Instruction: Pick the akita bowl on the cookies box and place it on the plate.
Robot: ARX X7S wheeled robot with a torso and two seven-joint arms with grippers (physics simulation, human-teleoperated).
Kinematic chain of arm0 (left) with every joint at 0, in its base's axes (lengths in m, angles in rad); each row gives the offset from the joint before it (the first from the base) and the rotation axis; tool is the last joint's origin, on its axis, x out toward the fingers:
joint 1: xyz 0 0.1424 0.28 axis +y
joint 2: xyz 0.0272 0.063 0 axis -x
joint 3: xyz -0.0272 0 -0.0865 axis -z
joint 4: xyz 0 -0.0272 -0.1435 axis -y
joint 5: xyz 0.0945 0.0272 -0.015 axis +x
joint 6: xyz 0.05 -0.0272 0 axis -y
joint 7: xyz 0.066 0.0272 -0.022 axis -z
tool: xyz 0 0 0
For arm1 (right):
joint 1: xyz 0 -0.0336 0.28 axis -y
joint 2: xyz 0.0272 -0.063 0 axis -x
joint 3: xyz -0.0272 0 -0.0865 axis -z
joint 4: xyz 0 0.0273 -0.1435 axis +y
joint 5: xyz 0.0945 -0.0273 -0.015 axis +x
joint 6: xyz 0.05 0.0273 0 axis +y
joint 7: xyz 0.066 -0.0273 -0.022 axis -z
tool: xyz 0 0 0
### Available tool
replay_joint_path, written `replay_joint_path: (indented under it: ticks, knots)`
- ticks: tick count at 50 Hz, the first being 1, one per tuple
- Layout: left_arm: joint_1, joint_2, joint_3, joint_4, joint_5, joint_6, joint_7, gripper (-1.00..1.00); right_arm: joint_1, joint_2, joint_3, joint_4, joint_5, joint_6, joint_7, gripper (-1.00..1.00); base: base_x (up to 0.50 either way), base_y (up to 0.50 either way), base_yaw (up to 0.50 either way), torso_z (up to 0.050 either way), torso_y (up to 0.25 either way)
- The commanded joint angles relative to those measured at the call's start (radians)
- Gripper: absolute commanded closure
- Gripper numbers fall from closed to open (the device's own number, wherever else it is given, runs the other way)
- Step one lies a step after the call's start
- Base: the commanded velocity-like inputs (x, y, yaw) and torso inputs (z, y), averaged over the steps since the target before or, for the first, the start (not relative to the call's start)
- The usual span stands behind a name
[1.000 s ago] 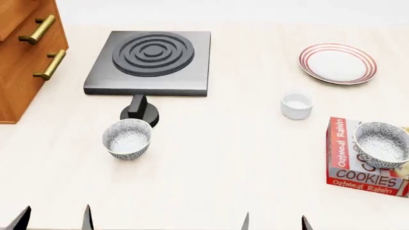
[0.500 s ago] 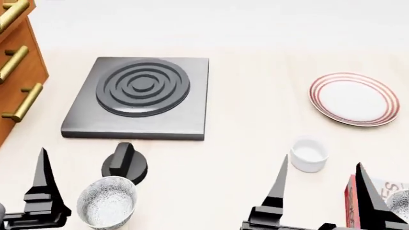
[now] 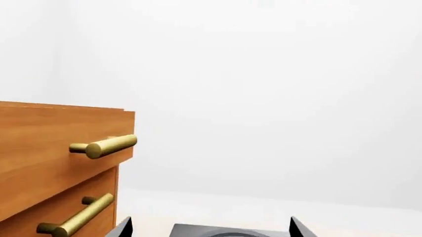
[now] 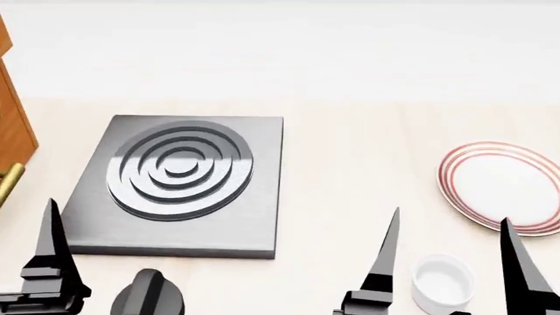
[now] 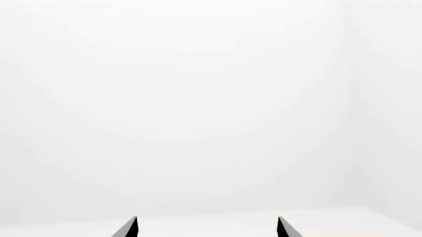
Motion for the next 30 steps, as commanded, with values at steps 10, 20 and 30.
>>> replay_joint_path:
  ticks: [10,20,30]
  knots:
    - [0.010,-0.017,0.009,0.004,-0.010,0.009,-0.013,-1.00,0.002,0.007,0.009,-0.002,0.023,-0.003,0.024,-1.00,0.50,0.00,0.00,0.000,0.000]
    - [0.010,-0.022,0.012,-0.003,-0.018,0.011,-0.018,-1.00,-0.006,0.016,-0.008,0.015,0.001,-0.032,0.025,-1.00,0.05,-0.27,0.00,0.000,0.000]
    - [0.010,-0.029,0.017,-0.003,-0.025,0.008,-0.024,-1.00,-0.007,0.025,-0.010,0.006,0.013,-0.024,0.030,-1.00,-0.07,-0.50,0.00,0.000,0.000]
